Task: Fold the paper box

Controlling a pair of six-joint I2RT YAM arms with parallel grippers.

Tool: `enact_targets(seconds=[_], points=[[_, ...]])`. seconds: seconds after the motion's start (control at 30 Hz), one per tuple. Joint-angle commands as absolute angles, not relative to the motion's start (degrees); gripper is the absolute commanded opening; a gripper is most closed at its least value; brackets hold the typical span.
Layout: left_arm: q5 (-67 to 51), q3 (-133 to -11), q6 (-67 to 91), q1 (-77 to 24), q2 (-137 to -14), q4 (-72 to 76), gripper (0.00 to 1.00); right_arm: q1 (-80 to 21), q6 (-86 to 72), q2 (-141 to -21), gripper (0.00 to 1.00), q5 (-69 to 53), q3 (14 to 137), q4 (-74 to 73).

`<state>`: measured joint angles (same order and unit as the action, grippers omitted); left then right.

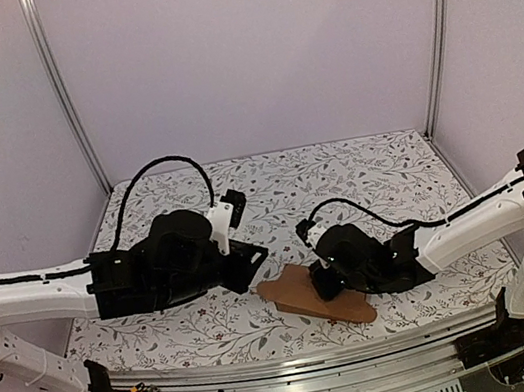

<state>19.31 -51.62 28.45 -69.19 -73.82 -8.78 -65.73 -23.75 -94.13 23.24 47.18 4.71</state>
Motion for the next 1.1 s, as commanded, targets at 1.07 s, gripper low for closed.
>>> enact_targets(seconds=[1.07], points=[[-8.1,-54.7,31.4,-56.8,-93.7,-9.7,0.18,-66.2,-22.4,-91.2,0.0,22.0,46.4,-4.4]])
